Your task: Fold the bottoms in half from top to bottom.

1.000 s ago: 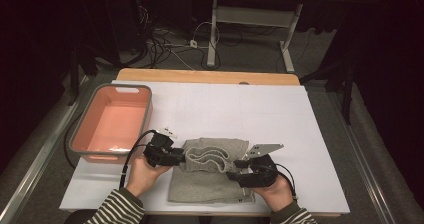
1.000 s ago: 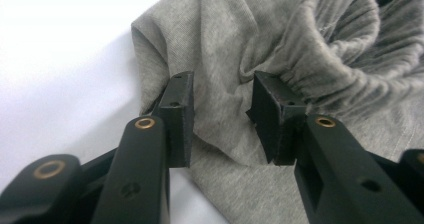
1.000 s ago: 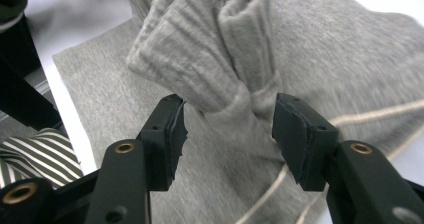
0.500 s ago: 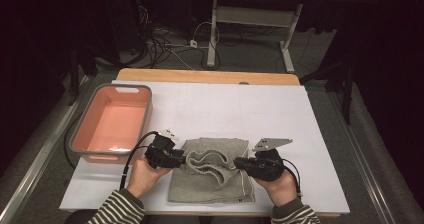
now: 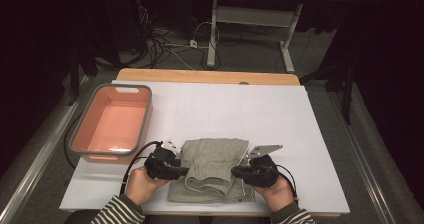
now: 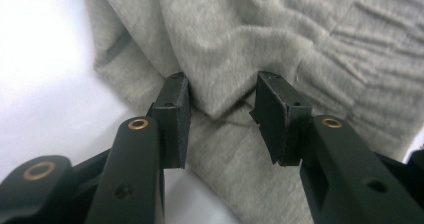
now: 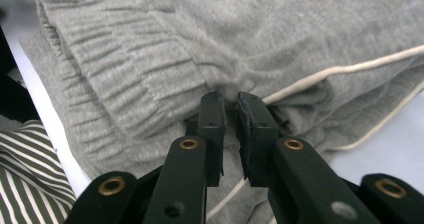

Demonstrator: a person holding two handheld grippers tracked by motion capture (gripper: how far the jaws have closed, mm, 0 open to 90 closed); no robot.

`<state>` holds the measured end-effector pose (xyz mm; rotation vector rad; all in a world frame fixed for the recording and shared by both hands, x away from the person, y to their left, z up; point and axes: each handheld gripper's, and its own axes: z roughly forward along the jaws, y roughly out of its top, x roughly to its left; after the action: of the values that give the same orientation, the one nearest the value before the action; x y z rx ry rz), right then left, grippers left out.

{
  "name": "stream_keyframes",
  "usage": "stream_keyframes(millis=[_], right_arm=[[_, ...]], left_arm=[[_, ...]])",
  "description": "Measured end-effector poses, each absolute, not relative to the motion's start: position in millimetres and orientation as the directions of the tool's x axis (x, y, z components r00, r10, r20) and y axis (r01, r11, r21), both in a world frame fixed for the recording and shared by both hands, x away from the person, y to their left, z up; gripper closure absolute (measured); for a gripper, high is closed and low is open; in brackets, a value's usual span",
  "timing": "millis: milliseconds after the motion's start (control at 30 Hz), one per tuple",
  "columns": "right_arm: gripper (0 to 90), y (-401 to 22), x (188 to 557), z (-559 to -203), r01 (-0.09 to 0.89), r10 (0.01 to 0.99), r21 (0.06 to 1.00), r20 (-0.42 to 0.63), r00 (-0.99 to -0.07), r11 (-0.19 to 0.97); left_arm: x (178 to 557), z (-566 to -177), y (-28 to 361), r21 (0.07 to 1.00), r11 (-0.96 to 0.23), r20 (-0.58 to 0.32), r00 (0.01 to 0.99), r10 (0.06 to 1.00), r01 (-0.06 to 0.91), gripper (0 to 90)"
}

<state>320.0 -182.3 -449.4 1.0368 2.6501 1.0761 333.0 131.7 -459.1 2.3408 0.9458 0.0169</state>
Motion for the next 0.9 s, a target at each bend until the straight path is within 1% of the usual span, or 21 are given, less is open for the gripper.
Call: stream_keyframes(millis=[233, 367, 567, 667, 900], right_arm=[[77.4, -181, 319, -440, 0.532, 0.634, 0.682, 0.128, -0.763, 0.503], [77.1, -180, 321, -433, 0.526, 0.642, 0.698, 0.124, -0.757, 0.486], [74.5, -171, 327, -430, 0.516, 0.643, 0.711, 0.118, -0.757, 0.477], [73.7, -167, 329, -432, 0.52, 0.64, 0.707, 0.123, -0.758, 0.48], [71.9, -159, 324, -443, 0.533, 0.617, 0.668, 0.139, -0.775, 0.519]], left_arm=[[336, -452, 138, 0.585, -0.517, -0.215, 0.734, 0.644, 0.625, 51.6], [339, -446, 140, 0.611, -0.484, -0.223, 0.723, 0.654, 0.626, 50.2], [341, -437, 135, 0.648, -0.465, -0.221, 0.733, 0.644, 0.604, 48.4], [339, -437, 128, 0.647, -0.487, -0.215, 0.754, 0.621, 0.586, 47.5], [328, -452, 113, 0.592, -0.575, -0.196, 0.792, 0.577, 0.565, 46.9]])
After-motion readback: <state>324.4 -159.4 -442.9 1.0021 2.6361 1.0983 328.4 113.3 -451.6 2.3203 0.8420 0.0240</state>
